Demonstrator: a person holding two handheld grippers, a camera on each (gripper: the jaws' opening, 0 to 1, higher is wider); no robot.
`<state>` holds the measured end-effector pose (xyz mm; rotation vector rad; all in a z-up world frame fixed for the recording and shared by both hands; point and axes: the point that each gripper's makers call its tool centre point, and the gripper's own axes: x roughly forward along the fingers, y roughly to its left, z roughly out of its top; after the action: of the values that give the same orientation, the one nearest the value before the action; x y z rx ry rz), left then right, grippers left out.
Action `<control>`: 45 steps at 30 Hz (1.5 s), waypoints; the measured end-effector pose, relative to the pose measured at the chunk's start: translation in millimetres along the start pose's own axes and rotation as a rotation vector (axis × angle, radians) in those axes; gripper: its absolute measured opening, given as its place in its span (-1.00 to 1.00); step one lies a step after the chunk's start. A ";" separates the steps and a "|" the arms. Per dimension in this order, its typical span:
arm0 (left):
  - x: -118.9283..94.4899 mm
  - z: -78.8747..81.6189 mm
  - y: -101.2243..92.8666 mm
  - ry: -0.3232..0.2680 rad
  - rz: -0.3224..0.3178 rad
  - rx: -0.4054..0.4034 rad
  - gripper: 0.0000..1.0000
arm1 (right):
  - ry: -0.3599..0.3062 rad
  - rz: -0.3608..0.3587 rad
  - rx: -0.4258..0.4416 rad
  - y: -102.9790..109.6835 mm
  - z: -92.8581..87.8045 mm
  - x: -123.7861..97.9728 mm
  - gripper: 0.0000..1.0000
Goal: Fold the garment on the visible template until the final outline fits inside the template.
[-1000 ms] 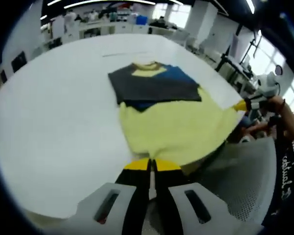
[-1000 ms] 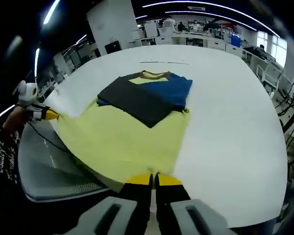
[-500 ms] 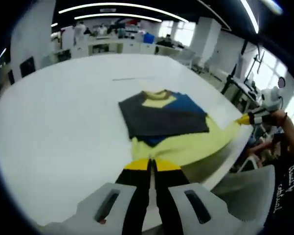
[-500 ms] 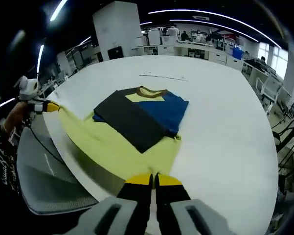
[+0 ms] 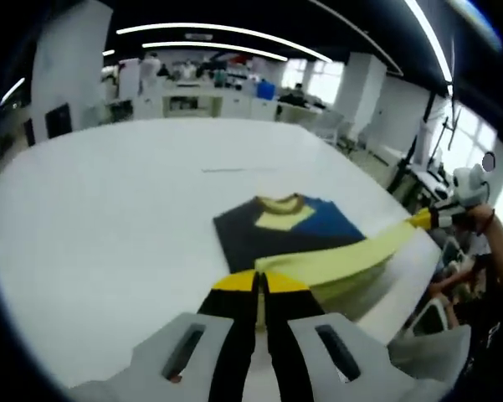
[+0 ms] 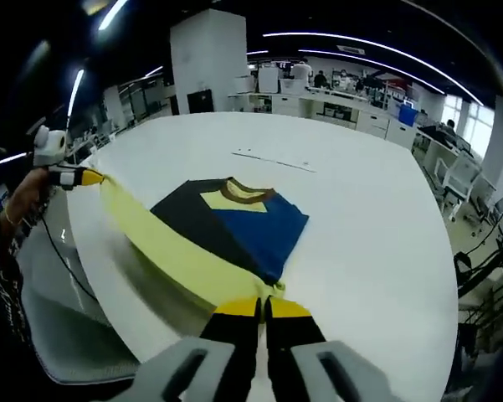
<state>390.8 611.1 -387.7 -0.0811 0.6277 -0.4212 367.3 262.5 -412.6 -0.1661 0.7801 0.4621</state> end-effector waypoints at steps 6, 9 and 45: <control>12.6 22.8 6.8 -0.034 0.023 -0.006 -1.00 | -0.027 -0.019 -0.025 -10.5 23.1 8.5 -1.00; 18.7 31.1 11.8 -0.049 0.033 -0.010 -1.00 | -0.047 -0.033 -0.026 -16.6 36.2 13.1 -1.00; 134.1 68.0 74.4 -0.117 0.203 -0.192 -1.00 | -0.091 -0.143 0.092 -83.3 94.9 126.4 -1.00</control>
<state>554.8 621.0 -421.6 -0.2218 0.5531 -0.1582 544.2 261.0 -437.5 -0.1131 0.6937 0.2957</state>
